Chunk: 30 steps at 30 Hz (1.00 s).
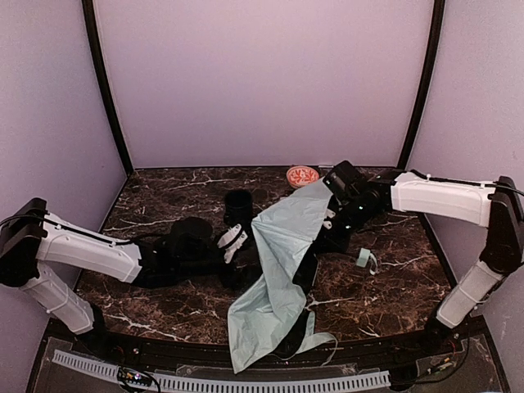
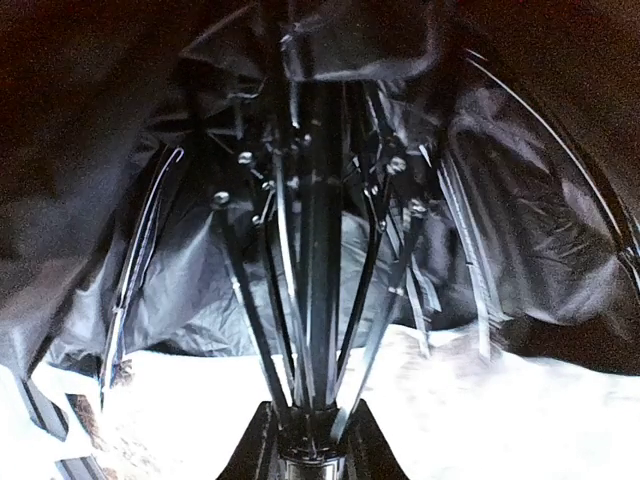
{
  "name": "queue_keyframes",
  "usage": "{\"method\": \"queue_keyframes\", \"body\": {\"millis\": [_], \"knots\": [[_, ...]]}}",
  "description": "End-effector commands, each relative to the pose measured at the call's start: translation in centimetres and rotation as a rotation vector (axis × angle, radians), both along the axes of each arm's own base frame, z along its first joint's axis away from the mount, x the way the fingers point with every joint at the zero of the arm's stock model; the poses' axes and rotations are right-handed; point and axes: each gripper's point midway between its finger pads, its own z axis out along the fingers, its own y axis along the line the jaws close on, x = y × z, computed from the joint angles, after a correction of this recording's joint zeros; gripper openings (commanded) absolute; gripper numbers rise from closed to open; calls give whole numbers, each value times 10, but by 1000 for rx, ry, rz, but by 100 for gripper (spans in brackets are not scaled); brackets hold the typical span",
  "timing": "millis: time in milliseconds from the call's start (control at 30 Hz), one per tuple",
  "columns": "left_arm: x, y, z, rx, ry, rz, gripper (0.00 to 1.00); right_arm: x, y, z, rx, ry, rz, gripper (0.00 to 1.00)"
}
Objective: Put away the umbrella
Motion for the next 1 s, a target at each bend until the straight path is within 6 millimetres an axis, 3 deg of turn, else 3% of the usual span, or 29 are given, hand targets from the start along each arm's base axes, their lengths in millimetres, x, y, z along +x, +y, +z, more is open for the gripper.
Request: {"method": "queue_keyframes", "body": {"millis": [0, 133, 200, 233, 267, 433, 633, 733, 833, 933, 967], "knots": [[4, 34, 2, 118, -41, 127, 78, 3, 20, -26, 48, 103, 29, 13], [-9, 39, -1, 212, -62, 136, 79, 26, 17, -49, 6, 139, -55, 40], [-14, 40, 2, 244, -69, 139, 79, 42, 8, -47, -4, 129, -139, 49], [-15, 41, 5, 246, -66, 147, 80, 48, 3, -42, 3, 111, -168, 61], [-15, 43, 10, 236, -64, 161, 80, 52, -2, -36, 5, 91, -194, 97], [-14, 55, 40, 180, -86, 200, 82, 53, -27, 4, 7, -32, -254, 100], [-20, 47, 62, 91, -67, 170, 80, -3, -18, 84, 251, -23, -101, 99], [-33, 31, 49, 126, -33, 52, 69, 1, -14, 115, 360, -65, -162, 97], [-57, 24, 23, 226, 50, -93, 65, 22, -9, 132, 443, -95, -296, 91], [-87, 20, 4, 283, 90, -252, 65, 36, 13, 123, 525, -81, -321, 84], [-94, 20, 0, 299, 85, -284, 65, 40, 17, 106, 523, -55, -342, 84]]}}
